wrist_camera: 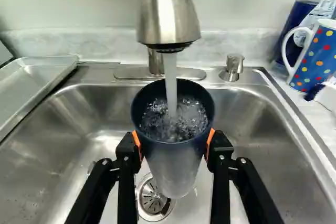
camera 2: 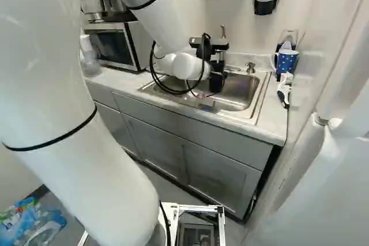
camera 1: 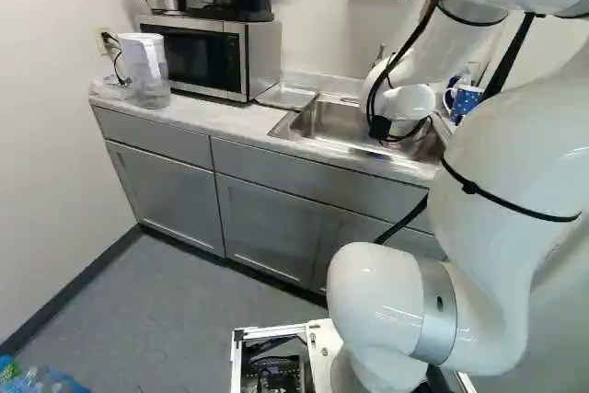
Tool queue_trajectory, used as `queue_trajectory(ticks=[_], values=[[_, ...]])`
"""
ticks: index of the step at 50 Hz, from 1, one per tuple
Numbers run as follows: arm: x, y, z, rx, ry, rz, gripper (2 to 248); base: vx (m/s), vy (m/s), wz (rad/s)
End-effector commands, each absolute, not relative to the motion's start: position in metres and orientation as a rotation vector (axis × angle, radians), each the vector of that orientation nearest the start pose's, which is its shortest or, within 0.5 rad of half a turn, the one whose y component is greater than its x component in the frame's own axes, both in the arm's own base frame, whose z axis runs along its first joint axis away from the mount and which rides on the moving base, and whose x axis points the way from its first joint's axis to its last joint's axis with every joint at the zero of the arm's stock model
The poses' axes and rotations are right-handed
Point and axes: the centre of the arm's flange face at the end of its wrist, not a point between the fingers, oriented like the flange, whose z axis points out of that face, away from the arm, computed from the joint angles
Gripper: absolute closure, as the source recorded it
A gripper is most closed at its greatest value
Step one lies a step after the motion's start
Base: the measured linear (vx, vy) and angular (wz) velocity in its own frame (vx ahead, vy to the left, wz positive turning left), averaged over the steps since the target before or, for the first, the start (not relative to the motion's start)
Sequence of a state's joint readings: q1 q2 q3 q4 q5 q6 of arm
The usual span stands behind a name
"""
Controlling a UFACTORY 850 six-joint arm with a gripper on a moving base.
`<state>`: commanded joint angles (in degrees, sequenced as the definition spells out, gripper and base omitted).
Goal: Rinse the cup and place it in the tray
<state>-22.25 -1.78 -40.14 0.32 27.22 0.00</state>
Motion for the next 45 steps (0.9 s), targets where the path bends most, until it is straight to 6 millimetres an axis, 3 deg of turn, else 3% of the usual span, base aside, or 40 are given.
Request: queue_trajectory(ticks=[32,45], values=[[0.461,-0.134,0.476,-2.747,0.399,-1.772,124,0.0,0.0,0.0],[0.469,-0.114,0.487,-2.715,0.333,-1.796,124,0.0,0.0,0.0]])
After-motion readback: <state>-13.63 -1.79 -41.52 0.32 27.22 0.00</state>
